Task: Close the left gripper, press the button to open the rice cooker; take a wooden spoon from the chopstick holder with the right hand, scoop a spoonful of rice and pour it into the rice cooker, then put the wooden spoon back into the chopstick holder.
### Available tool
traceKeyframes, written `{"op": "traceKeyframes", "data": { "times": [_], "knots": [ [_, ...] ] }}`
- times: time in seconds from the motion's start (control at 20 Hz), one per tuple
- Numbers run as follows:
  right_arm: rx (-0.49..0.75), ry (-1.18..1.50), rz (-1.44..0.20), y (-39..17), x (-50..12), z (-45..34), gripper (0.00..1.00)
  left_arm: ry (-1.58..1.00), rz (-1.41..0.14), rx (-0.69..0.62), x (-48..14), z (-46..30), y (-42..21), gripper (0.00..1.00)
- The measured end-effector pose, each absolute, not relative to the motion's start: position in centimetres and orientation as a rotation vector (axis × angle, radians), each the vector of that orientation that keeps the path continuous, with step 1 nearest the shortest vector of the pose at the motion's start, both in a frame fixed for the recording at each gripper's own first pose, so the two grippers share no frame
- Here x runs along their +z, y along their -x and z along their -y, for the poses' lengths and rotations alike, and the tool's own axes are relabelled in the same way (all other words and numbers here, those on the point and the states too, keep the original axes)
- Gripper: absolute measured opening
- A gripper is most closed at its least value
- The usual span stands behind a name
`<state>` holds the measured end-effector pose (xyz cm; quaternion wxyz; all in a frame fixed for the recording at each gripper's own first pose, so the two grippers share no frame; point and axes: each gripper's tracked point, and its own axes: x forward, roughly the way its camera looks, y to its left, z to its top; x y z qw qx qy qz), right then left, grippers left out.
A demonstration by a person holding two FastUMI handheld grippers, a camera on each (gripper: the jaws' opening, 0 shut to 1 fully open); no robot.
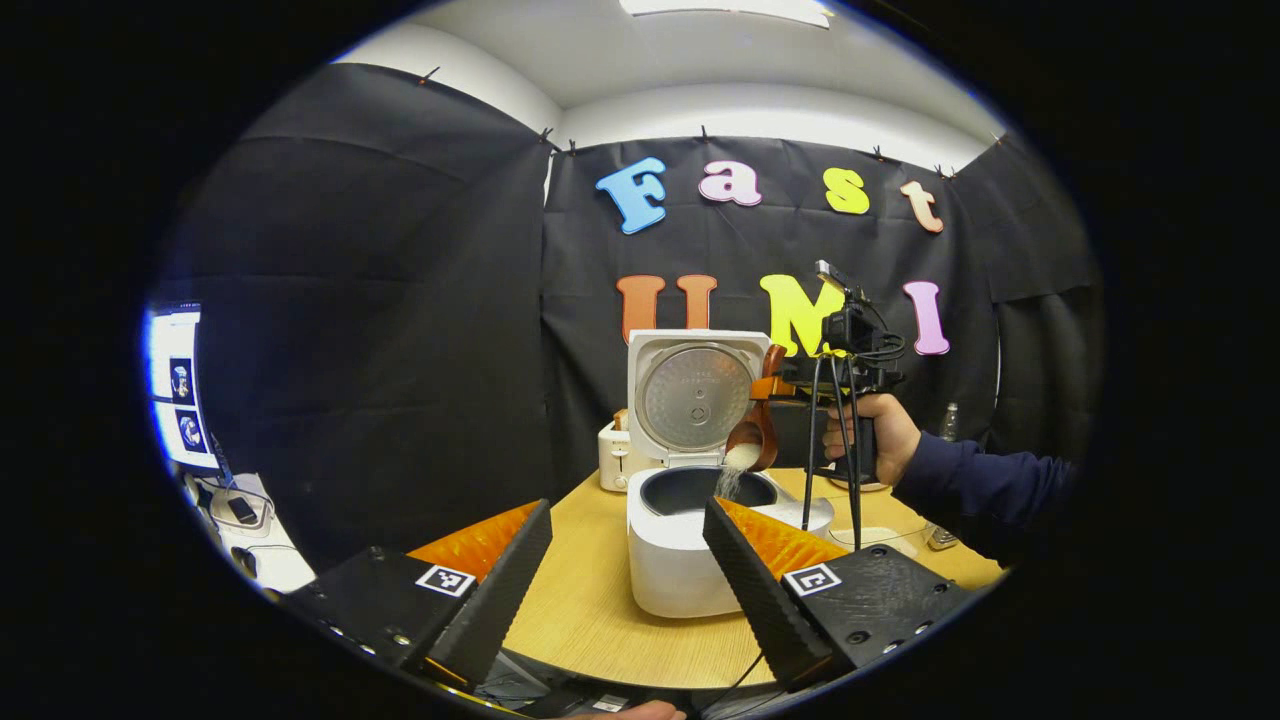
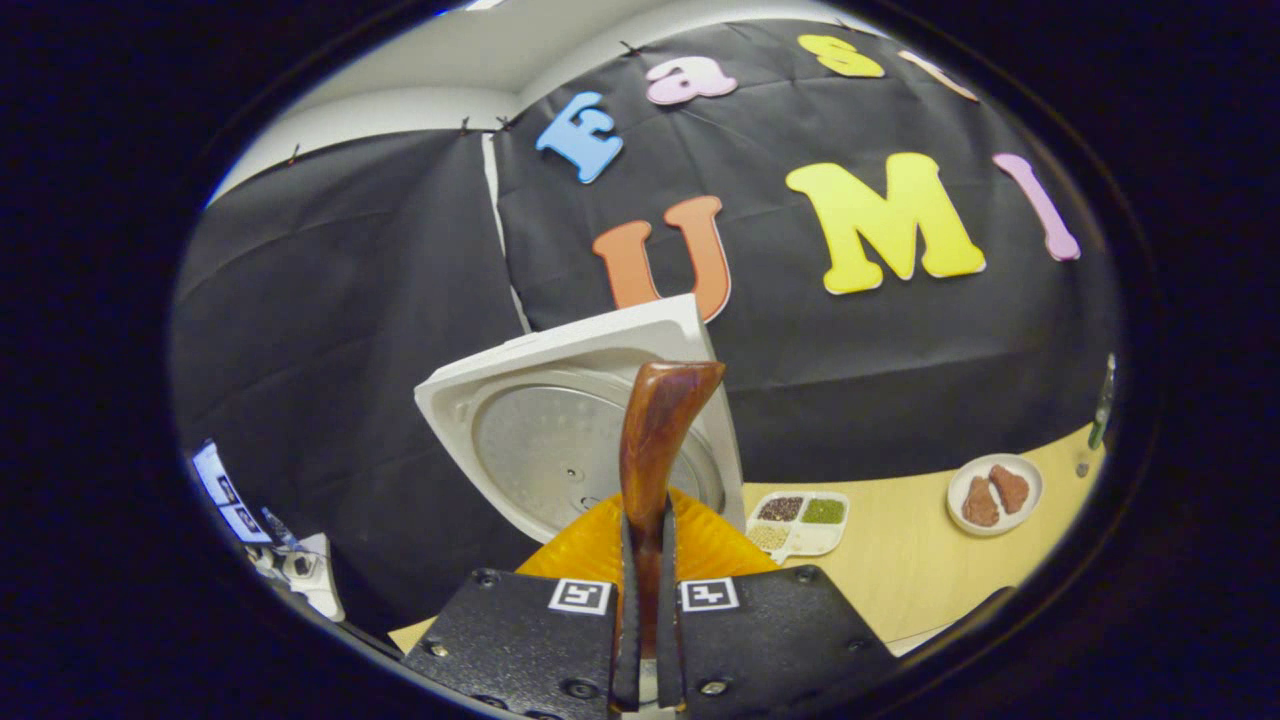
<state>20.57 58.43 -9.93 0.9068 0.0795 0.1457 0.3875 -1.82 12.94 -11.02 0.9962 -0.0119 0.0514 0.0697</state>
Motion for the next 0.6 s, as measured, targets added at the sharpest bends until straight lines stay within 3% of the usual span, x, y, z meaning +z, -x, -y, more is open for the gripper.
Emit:
{"op": "traceKeyframes", "data": {
  "times": [0.6],
  "knots": [
    [0.871, 0.181, 0.085, -14.7, -5.0, -59.4, 0.12, 0.034, -0.120, 0.146, -10.2, -12.9, 3.2, 0.96]
  ]
}}
